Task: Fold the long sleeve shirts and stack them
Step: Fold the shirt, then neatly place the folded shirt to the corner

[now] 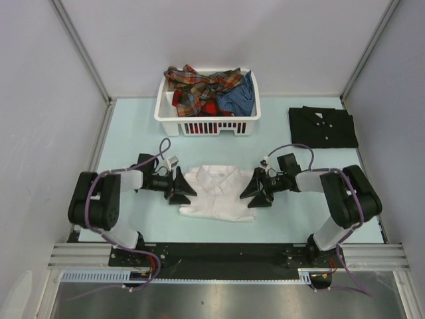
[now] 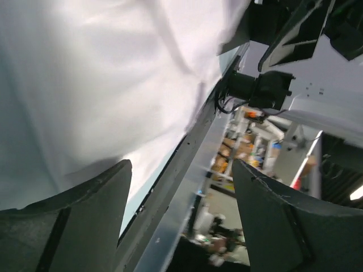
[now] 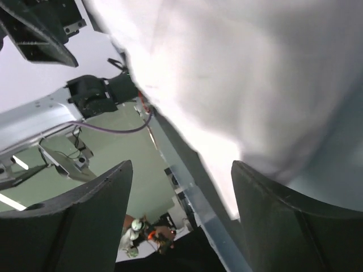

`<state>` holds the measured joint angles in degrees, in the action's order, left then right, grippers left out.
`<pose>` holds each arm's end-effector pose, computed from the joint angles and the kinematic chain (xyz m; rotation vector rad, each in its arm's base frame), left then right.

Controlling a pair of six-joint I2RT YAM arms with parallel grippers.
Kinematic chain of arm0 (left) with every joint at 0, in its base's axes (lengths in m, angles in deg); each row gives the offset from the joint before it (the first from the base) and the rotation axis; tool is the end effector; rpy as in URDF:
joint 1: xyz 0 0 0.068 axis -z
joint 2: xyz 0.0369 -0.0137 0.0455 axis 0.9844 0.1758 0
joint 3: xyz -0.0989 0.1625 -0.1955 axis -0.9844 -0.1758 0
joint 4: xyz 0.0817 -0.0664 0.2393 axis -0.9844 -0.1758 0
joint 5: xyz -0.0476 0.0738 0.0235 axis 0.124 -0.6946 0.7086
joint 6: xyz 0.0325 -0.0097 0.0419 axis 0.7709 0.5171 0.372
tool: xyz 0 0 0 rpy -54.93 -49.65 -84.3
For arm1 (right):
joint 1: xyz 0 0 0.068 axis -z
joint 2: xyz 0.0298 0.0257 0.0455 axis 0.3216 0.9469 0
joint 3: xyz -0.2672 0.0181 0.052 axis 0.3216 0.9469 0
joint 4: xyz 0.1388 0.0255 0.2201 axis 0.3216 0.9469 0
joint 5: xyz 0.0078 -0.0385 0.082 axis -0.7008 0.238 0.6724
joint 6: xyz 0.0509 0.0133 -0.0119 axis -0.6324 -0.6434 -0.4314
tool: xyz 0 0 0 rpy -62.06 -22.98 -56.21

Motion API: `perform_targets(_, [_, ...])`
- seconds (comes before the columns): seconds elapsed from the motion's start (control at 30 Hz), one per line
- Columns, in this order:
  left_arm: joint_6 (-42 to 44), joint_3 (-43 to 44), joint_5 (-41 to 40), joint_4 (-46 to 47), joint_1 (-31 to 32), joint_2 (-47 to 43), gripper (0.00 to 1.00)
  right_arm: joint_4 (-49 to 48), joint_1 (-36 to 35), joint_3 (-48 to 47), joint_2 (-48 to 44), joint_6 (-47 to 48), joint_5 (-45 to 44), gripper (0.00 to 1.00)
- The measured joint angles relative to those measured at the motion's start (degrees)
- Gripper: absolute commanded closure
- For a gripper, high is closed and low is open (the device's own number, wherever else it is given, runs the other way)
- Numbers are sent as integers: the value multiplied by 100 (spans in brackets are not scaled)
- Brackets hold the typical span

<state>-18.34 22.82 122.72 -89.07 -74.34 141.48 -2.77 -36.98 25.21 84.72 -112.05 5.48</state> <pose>0.2313 -0.0547 0.1069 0.1646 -2.6166 1.6949 0.2369 0.1104 0.1061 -0.0482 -2.6152 -1.6442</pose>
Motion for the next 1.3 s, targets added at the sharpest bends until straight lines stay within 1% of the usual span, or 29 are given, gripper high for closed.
perform_targets(0.07, [306,238,-11,-391,59,-431,20,509,24,-205,-348,96,-35,14])
perform_targets(0.13, [520,649,-26,-535,293,-931,16,546,-63,-404,-780,-2,-90,10])
perform_targets(0.17, [573,855,-87,-444,463,-1141,15,470,-151,-570,-988,-98,-138,9])
perform_targets(0.2, [588,1010,-127,-262,651,-1287,7,310,-243,-719,-1086,-199,-175,8])
perform_targets(0.23, [573,1082,-138,-68,798,-1355,6,129,-319,-828,-1115,-271,-216,7])
perform_targets(0.27, [503,1102,-151,343,1003,-1388,5,-170,-422,-933,-1091,-387,-278,5])
perform_targets(0.33, [369,1080,-234,813,1222,-1174,3,-774,-612,-1067,-809,-590,-367,4])
perform_targets(0.4, [212,1040,-409,1309,1318,-616,1,-1300,-776,-1091,-330,-761,-474,2])
perform_targets(0.53, [-284,955,-769,2028,1115,695,1,-1937,-809,-1034,798,-1032,-573,0])
perform_targets(0.57, [-501,975,-540,2201,997,955,1,-2020,-737,-986,1036,-1102,-549,0])
perform_targets(0.6, [-651,997,-380,2297,894,1056,1,-2181,-623,-957,1176,-1167,-330,0])
perform_targets(0.7, [-774,992,-306,2387,732,1086,0,-2232,-415,-931,1200,-1073,-149,2])
perform_targets(0.77, [-625,979,-328,2232,605,1019,1,-2068,-299,-931,1128,-911,-61,5])
perform_targets(0.87, [35,1001,-518,1421,470,520,5,-1419,-136,-929,699,-616,-146,7])
perform_targets(0.93, [721,1200,-682,595,450,17,16,-809,-39,-929,94,-481,-267,8])
perform_targets(1.0, [1705,1606,-1027,-256,597,-496,28,-330,0,-929,-590,-411,-398,9])
perform_targets(1.07, [2717,1950,-1740,-699,1139,-1067,36,214,101,-848,-1587,-369,-638,10])
perform_targets(1.1, [3119,2011,-2046,-776,1567,-1349,42,446,170,-789,-1987,-330,-756,10])
perform_targets(1.17, [3866,2000,-2640,-833,2669,-1869,48,844,354,-645,-2500,-262,-1010,11])
perform_targets(1.23, [4363,1926,-3147,-822,3703,-2070,50,1217,619,-356,-2769,-212,-1287,11])
perform_targets(1.27, [4559,1897,-3397,-804,4179,-2046,49,1379,745,-223,-2791,-203,-1390,11])
perform_targets(1.3, [4715,1875,-3633,-782,4616,-1939,44,1580,933,-44,-2782,-201,-1488,11])
